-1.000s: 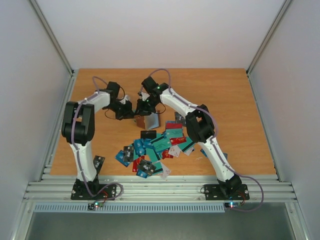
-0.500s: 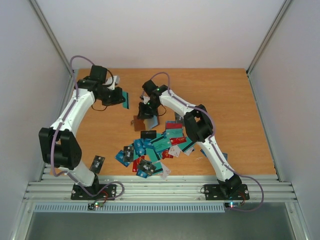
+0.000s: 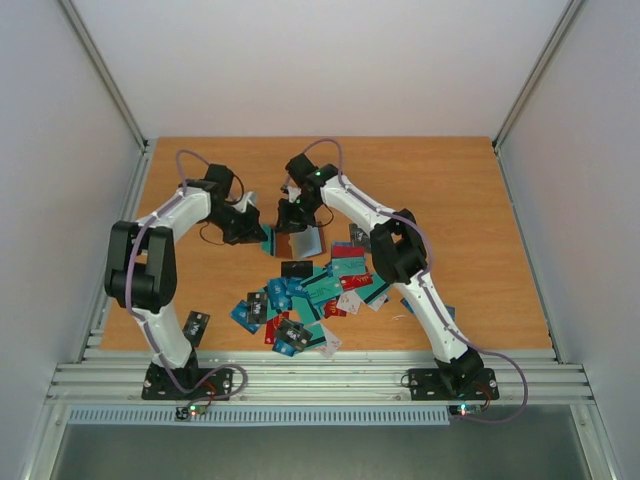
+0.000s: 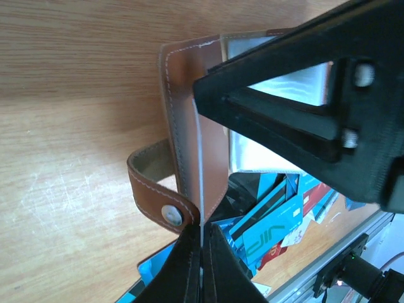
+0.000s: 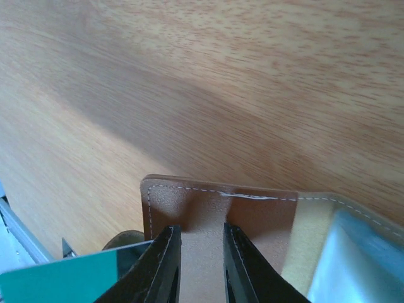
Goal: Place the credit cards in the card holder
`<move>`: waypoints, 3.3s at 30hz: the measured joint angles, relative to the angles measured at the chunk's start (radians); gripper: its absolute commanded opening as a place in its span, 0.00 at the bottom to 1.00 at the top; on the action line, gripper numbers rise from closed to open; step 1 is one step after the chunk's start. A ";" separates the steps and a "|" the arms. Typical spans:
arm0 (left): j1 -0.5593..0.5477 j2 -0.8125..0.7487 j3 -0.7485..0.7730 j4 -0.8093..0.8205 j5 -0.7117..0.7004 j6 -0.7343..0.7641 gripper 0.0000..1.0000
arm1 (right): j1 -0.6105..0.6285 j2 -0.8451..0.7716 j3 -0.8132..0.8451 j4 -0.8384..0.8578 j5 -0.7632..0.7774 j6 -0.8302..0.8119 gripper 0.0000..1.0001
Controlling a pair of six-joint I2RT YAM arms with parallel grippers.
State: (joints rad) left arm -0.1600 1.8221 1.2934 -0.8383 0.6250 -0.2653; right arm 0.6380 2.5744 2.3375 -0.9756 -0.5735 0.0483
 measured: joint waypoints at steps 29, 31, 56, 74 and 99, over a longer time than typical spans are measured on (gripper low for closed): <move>-0.030 0.069 0.022 -0.002 -0.028 0.032 0.00 | -0.065 -0.415 -0.367 -0.026 0.043 -0.044 0.29; -0.031 0.069 0.023 -0.003 -0.028 0.036 0.00 | -0.065 -0.432 -0.431 -0.014 0.048 -0.046 0.30; -0.032 0.063 0.023 -0.007 -0.029 0.050 0.00 | -0.065 -0.376 -0.541 0.074 0.068 -0.019 0.36; -0.032 0.062 0.023 -0.007 -0.027 0.050 0.00 | -0.041 -0.328 -0.486 0.083 0.027 -0.005 0.37; -0.031 -0.305 -0.111 -0.019 -0.063 -0.087 0.00 | 0.024 -0.074 -0.140 0.085 -0.072 0.064 0.37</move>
State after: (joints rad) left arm -0.1909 1.5169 1.1828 -0.8570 0.5625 -0.3523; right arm 0.6617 2.5004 2.1971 -0.8906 -0.6456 0.1120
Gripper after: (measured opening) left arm 0.024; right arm 0.372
